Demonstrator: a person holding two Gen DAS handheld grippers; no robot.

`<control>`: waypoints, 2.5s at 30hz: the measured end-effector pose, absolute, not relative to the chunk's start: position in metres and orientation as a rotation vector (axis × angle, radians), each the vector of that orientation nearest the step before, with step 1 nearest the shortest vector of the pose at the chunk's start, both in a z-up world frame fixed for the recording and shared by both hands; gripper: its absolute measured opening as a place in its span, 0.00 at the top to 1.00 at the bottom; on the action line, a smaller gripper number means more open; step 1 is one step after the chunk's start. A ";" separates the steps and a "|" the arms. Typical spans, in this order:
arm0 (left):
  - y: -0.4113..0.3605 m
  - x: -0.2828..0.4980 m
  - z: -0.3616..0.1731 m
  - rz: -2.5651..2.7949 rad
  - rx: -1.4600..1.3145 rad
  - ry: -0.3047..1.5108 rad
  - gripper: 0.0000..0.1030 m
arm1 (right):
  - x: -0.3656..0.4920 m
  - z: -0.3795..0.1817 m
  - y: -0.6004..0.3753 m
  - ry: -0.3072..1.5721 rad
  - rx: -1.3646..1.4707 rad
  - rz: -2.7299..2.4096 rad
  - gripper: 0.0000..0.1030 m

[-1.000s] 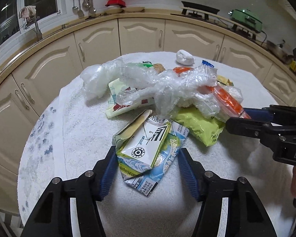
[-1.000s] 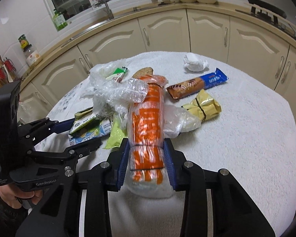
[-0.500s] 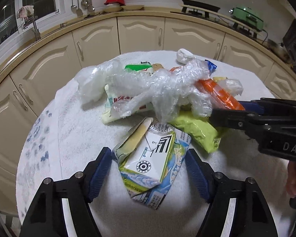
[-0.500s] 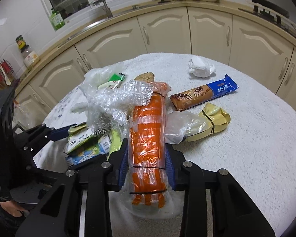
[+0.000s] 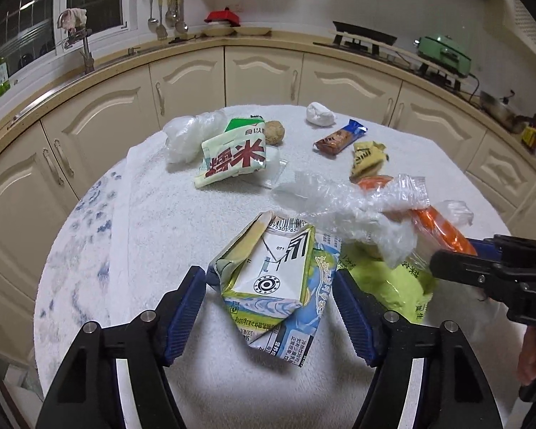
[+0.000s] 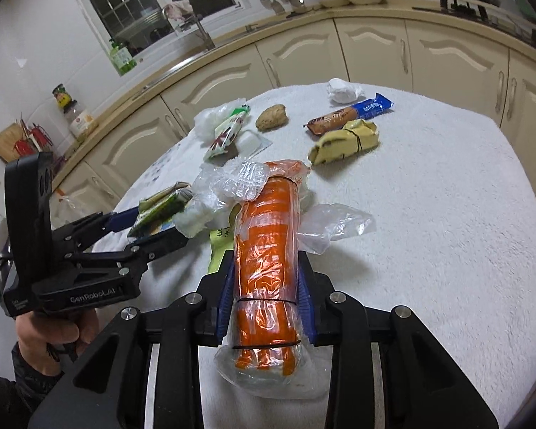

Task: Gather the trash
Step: 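Lift the orange roll with the right tool and turn toward the bin, then carry the orange roll in the right tool while the left tool carries the milk carton over the bin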

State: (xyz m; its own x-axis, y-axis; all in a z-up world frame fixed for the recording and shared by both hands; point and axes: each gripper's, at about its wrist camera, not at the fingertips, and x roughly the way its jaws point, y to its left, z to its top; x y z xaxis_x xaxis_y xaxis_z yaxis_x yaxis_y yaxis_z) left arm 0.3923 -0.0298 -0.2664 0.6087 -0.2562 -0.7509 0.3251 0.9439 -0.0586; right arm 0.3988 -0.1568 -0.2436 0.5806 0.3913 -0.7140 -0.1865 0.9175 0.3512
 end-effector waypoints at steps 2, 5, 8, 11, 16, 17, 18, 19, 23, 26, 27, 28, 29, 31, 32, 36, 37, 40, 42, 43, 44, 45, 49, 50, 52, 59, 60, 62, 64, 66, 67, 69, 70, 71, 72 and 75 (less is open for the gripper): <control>-0.033 0.384 -0.268 -0.330 0.100 0.876 0.33 | 0.398 -0.242 -0.152 0.894 0.222 0.327 0.66; -0.041 0.371 -0.272 -0.300 0.128 0.905 0.33 | 0.402 -0.237 -0.147 0.878 0.182 0.303 0.60; -0.046 0.358 -0.270 -0.305 0.116 0.904 0.34 | 0.407 -0.232 -0.147 0.879 0.183 0.297 0.51; -0.045 0.352 -0.267 -0.329 0.086 0.899 0.35 | 0.403 -0.231 -0.155 0.878 0.190 0.277 0.51; -0.043 0.338 -0.264 -0.317 0.085 0.886 0.35 | 0.387 -0.216 -0.154 0.829 0.154 0.259 0.51; -0.043 0.336 -0.263 -0.316 0.083 0.883 0.35 | 0.384 -0.210 -0.154 0.807 0.163 0.269 0.51; -0.043 0.333 -0.261 -0.309 0.082 0.883 0.35 | 0.385 -0.209 -0.152 0.810 0.159 0.284 0.51; -0.043 0.333 -0.261 -0.307 0.081 0.882 0.35 | 0.390 -0.210 -0.147 0.825 0.138 0.289 0.51; -0.043 0.333 -0.263 -0.304 0.073 0.892 0.35 | 0.409 -0.225 -0.131 0.893 0.068 0.266 0.51; -0.042 0.331 -0.262 -0.304 0.066 0.898 0.36 | 0.426 -0.247 -0.128 0.952 0.034 0.248 0.55; -0.042 0.330 -0.261 -0.307 0.062 0.897 0.36 | 0.428 -0.251 -0.128 0.954 0.032 0.246 0.63; -0.041 0.329 -0.260 -0.309 0.060 0.897 0.36 | 0.428 -0.252 -0.129 0.952 0.030 0.242 0.66; -0.040 0.328 -0.259 -0.312 0.055 0.895 0.36 | 0.427 -0.251 -0.133 0.941 0.044 0.246 0.69; -0.039 0.324 -0.257 -0.315 0.042 0.892 0.36 | 0.420 -0.244 -0.144 0.905 0.109 0.266 0.70; -0.036 0.322 -0.256 -0.316 0.032 0.888 0.36 | 0.416 -0.241 -0.147 0.890 0.123 0.266 0.70; -0.032 0.311 -0.248 -0.312 0.005 0.867 0.36 | 0.405 -0.230 -0.165 0.853 0.221 0.291 0.70; -0.031 0.308 -0.246 -0.312 0.000 0.863 0.36 | 0.404 -0.228 -0.167 0.846 0.237 0.292 0.70; -0.030 0.298 -0.240 -0.294 -0.011 0.850 0.37 | 0.397 -0.223 -0.177 0.822 0.286 0.303 0.70; -0.029 0.290 -0.232 -0.297 -0.022 0.833 0.37 | 0.392 -0.220 -0.179 0.809 0.298 0.306 0.70; -0.029 0.285 -0.228 -0.298 -0.027 0.822 0.37 | 0.390 -0.218 -0.180 0.803 0.301 0.304 0.70; -0.028 0.281 -0.224 -0.300 -0.029 0.811 0.37 | 0.387 -0.215 -0.182 0.794 0.306 0.304 0.70; -0.028 0.275 -0.218 -0.299 -0.028 0.797 0.37 | 0.384 -0.212 -0.183 0.783 0.311 0.306 0.70; -0.033 0.249 -0.192 -0.292 -0.027 0.731 0.37 | 0.371 -0.197 -0.189 0.741 0.313 0.301 0.70; -0.034 0.243 -0.186 -0.293 -0.028 0.715 0.37 | 0.367 -0.193 -0.191 0.729 0.311 0.296 0.70; -0.041 0.229 -0.169 -0.281 -0.021 0.682 0.37 | 0.361 -0.186 -0.196 0.709 0.313 0.290 0.70; -0.088 0.177 -0.120 -0.336 0.027 0.537 0.37 | 0.330 -0.158 -0.235 0.625 0.317 0.219 0.70; -0.097 0.174 -0.118 -0.346 0.026 0.533 0.37 | 0.325 -0.155 -0.244 0.616 0.320 0.203 0.70; -0.112 0.170 -0.117 -0.374 0.023 0.541 0.37 | 0.319 -0.152 -0.255 0.610 0.324 0.187 0.70; -0.124 0.169 -0.121 -0.407 0.013 0.561 0.38 | 0.310 -0.152 -0.268 0.606 0.326 0.163 0.70; -0.139 0.167 -0.126 -0.431 0.009 0.580 0.38 | 0.304 -0.154 -0.279 0.609 0.326 0.142 0.70; -0.146 0.166 -0.129 -0.438 0.015 0.588 0.38 | 0.301 -0.156 -0.284 0.611 0.329 0.132 0.70; -0.159 0.171 -0.138 -0.477 0.037 0.597 0.38 | 0.296 -0.162 -0.294 0.622 0.341 0.118 0.70; -0.165 0.172 -0.143 -0.485 0.038 0.615 0.50 | 0.295 -0.166 -0.299 0.631 0.345 0.108 0.70; -0.170 0.175 -0.149 -0.487 0.039 0.639 0.71 | 0.294 -0.169 -0.302 0.637 0.347 0.105 0.70; -0.176 0.183 -0.156 -0.498 0.040 0.690 0.95 | 0.294 -0.175 -0.305 0.651 0.350 0.100 0.70; -0.191 0.202 -0.183 -0.499 0.072 0.806 0.90 | 0.291 -0.189 -0.313 0.684 0.358 0.097 0.70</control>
State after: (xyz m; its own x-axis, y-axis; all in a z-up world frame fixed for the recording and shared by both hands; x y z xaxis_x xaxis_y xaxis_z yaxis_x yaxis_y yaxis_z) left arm 0.2022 -0.1911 -0.1830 0.5838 -0.3998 -0.7067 0.4538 0.8824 -0.1244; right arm 0.2910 -0.3132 -0.1890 0.7732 0.2043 -0.6003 0.0284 0.9346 0.3546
